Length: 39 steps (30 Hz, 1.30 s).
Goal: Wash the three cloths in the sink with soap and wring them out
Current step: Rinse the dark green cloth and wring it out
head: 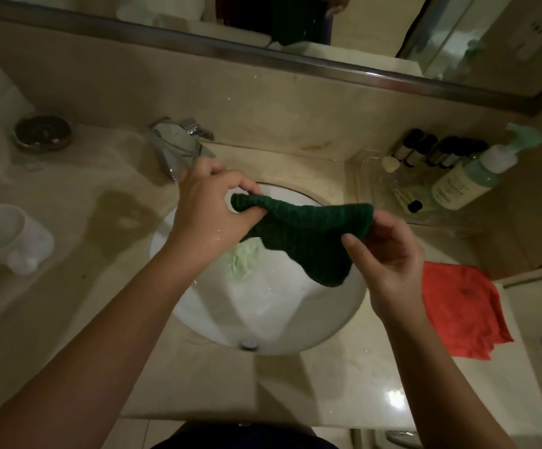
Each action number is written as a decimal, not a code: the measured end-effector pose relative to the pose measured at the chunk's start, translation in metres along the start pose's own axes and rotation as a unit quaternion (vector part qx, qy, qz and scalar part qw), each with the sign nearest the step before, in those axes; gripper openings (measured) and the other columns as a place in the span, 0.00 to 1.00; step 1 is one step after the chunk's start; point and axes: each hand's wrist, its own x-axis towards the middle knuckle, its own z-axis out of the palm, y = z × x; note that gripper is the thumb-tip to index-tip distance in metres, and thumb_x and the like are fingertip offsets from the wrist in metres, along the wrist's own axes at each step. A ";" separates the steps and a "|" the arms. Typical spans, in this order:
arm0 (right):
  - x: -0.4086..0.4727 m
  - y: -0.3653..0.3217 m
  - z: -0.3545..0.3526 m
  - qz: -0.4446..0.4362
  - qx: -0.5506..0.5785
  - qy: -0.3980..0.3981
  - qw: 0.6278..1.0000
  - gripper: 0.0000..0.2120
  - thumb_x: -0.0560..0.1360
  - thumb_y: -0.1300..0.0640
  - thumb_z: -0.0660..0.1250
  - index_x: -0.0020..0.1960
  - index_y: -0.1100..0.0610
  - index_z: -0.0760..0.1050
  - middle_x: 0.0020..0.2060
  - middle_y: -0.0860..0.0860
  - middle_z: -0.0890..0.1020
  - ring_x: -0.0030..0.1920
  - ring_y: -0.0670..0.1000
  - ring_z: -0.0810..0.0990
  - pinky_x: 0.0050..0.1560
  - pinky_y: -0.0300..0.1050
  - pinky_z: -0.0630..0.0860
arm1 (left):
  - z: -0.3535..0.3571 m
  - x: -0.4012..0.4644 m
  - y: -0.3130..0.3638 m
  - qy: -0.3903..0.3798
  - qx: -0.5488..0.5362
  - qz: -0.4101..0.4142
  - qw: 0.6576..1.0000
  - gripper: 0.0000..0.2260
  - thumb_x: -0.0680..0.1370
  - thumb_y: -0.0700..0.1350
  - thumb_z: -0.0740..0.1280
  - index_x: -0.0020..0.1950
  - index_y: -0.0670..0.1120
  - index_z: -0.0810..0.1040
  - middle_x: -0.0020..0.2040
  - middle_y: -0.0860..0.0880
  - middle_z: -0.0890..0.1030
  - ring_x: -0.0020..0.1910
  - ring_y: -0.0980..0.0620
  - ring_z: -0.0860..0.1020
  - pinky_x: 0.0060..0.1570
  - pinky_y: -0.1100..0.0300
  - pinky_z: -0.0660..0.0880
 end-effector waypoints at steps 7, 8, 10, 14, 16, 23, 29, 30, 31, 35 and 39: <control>-0.018 -0.010 -0.015 0.000 -0.130 -0.057 0.990 0.33 0.76 0.54 0.68 0.76 0.44 0.56 0.70 0.55 0.69 0.69 0.56 0.72 0.60 0.60 0.77 | 0.011 0.003 0.006 -0.218 -0.388 -0.083 0.892 0.09 0.71 0.36 0.72 0.41 0.50 0.78 0.38 0.52 0.78 0.39 0.59 0.78 0.39 0.66 0.75; -0.022 -0.011 -0.019 0.018 -0.126 -0.057 0.990 0.33 0.76 0.53 0.67 0.76 0.44 0.55 0.71 0.54 0.67 0.70 0.56 0.70 0.61 0.61 0.76 | 0.017 0.003 0.006 -0.228 -0.412 -0.094 0.877 0.08 0.70 0.37 0.73 0.41 0.50 0.78 0.37 0.53 0.79 0.41 0.57 0.80 0.41 0.64 0.76; -0.034 -0.012 -0.027 0.072 -0.102 -0.046 0.991 0.35 0.75 0.55 0.67 0.76 0.46 0.54 0.71 0.51 0.67 0.71 0.54 0.68 0.63 0.63 0.73 | 0.031 0.001 0.005 -0.257 -0.438 -0.121 0.853 0.08 0.70 0.40 0.73 0.45 0.47 0.76 0.38 0.54 0.81 0.42 0.56 0.81 0.41 0.61 0.77; -0.064 -0.018 -0.043 0.178 -0.044 -0.005 0.983 0.36 0.74 0.64 0.67 0.75 0.45 0.54 0.67 0.40 0.71 0.69 0.48 0.71 0.62 0.48 0.75 | 0.070 -0.012 0.009 -0.300 -0.468 -0.192 0.808 0.05 0.73 0.42 0.70 0.46 0.46 0.74 0.41 0.47 0.78 0.44 0.49 0.78 0.39 0.55 0.73; -0.080 -0.021 -0.052 0.233 -0.001 0.035 0.972 0.38 0.73 0.66 0.66 0.75 0.44 0.53 0.66 0.41 0.74 0.66 0.48 0.74 0.58 0.47 0.78 | 0.092 -0.020 0.014 -0.307 -0.467 -0.247 0.792 0.02 0.76 0.41 0.67 0.46 0.45 0.74 0.42 0.46 0.78 0.43 0.47 0.78 0.39 0.55 0.73; -0.131 -0.022 -0.111 0.365 0.139 0.196 0.899 0.39 0.68 0.72 0.67 0.70 0.40 0.64 0.59 0.54 0.81 0.57 0.58 0.81 0.52 0.53 0.81 | 0.177 -0.068 0.045 -0.378 -0.238 -0.250 0.859 0.07 0.83 0.50 0.57 0.50 0.49 0.70 0.48 0.43 0.78 0.38 0.45 0.79 0.23 0.57 0.76; -0.144 -0.005 -0.192 0.433 0.159 0.214 0.861 0.36 0.70 0.72 0.62 0.72 0.46 0.65 0.59 0.58 0.81 0.55 0.58 0.82 0.53 0.51 0.81 | 0.244 -0.084 0.071 -0.383 -0.307 -0.282 0.825 0.18 0.77 0.47 0.70 0.65 0.54 0.70 0.62 0.50 0.76 0.60 0.53 0.75 0.57 0.59 0.75; -0.143 0.001 -0.205 0.441 0.154 0.208 0.859 0.35 0.72 0.73 0.60 0.73 0.46 0.64 0.60 0.58 0.80 0.56 0.59 0.81 0.53 0.51 0.81 | 0.251 -0.085 0.073 -0.392 -0.343 -0.275 0.808 0.25 0.76 0.42 0.72 0.68 0.58 0.67 0.62 0.50 0.76 0.60 0.53 0.76 0.52 0.62 0.77; -0.141 0.008 -0.218 0.448 0.144 0.200 0.859 0.35 0.73 0.74 0.59 0.73 0.45 0.64 0.62 0.58 0.79 0.57 0.59 0.81 0.53 0.51 0.81 | 0.258 -0.086 0.076 -0.406 -0.367 -0.257 0.797 0.30 0.74 0.38 0.73 0.68 0.62 0.66 0.62 0.50 0.76 0.60 0.51 0.77 0.50 0.61 0.78; -0.126 0.026 -0.262 0.458 0.083 0.146 0.873 0.36 0.76 0.74 0.58 0.73 0.40 0.62 0.64 0.55 0.77 0.61 0.59 0.79 0.60 0.60 0.77 | 0.288 -0.090 0.091 -0.437 -0.272 -0.114 0.850 0.27 0.74 0.32 0.71 0.61 0.62 0.74 0.64 0.62 0.73 0.69 0.60 0.68 0.60 0.69 0.67; -0.098 0.040 -0.298 0.452 0.011 0.091 0.887 0.35 0.77 0.74 0.59 0.70 0.38 0.63 0.61 0.51 0.79 0.57 0.53 0.81 0.54 0.55 0.80 | 0.321 -0.083 0.099 -0.404 -0.201 -0.129 0.883 0.32 0.74 0.36 0.72 0.74 0.56 0.67 0.71 0.58 0.67 0.70 0.62 0.62 0.62 0.70 0.60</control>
